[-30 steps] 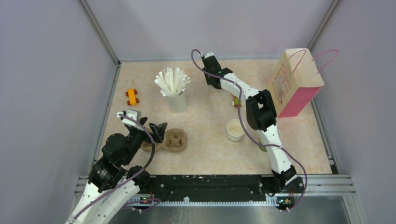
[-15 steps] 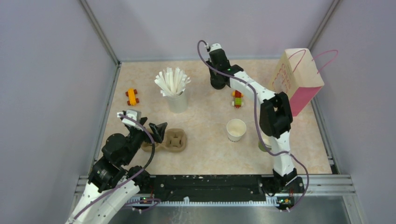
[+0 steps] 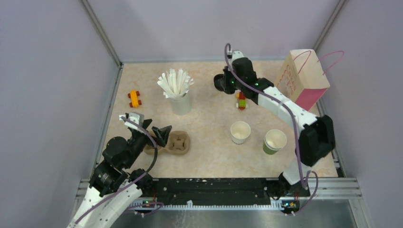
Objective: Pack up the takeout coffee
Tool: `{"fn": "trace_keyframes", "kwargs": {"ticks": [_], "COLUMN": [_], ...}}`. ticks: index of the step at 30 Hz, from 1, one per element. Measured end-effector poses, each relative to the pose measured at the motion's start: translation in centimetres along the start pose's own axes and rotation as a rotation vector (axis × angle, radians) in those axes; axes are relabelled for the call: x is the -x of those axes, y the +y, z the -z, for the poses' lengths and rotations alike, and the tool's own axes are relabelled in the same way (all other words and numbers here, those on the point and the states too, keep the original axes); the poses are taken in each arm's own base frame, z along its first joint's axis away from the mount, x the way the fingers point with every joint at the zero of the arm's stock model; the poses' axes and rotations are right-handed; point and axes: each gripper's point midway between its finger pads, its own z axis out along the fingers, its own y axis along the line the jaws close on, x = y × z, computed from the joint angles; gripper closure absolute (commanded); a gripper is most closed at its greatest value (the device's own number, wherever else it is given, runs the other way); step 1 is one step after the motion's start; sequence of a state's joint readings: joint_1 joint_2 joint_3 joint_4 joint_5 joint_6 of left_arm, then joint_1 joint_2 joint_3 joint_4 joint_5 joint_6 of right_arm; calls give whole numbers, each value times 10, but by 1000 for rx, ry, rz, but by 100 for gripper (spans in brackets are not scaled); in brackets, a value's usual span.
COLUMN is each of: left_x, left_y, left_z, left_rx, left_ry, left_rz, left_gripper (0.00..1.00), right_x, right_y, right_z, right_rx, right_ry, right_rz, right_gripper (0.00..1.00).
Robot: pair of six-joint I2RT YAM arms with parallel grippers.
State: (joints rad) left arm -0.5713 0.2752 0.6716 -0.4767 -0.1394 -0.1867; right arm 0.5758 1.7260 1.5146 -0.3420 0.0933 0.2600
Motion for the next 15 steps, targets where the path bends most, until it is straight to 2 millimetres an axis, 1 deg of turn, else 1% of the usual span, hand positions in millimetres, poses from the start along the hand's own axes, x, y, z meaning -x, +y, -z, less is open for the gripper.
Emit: {"fn": "trace_keyframes", "kwargs": {"ticks": [2, 4, 6, 11, 14, 15], "left_x": [2, 4, 7, 14, 21, 24], "left_y": [-7, -19, -32, -67, -84, -87], "left_z": [1, 2, 4, 4, 0, -1], "left_rx": [-41, -109, -188, -406, -504, -523], "left_ry": [-8, -11, -19, -46, -86, -102], "left_rz": [-1, -10, -32, -146, -198, -207], "left_gripper": [1, 1, 1, 1, 1, 1], "right_x": [2, 0, -2, -12, -17, -18], "right_y": [9, 20, 28, 52, 64, 66], "right_z": [23, 51, 72, 133, 171, 179], "right_rx": [57, 136, 196, 370, 478, 501], "right_ry": [-28, -54, -70, -104, -128, -132], "right_rz": [-46, -103, -147, -272, -340, -354], "right_gripper": [100, 100, 100, 100, 100, 100]}}
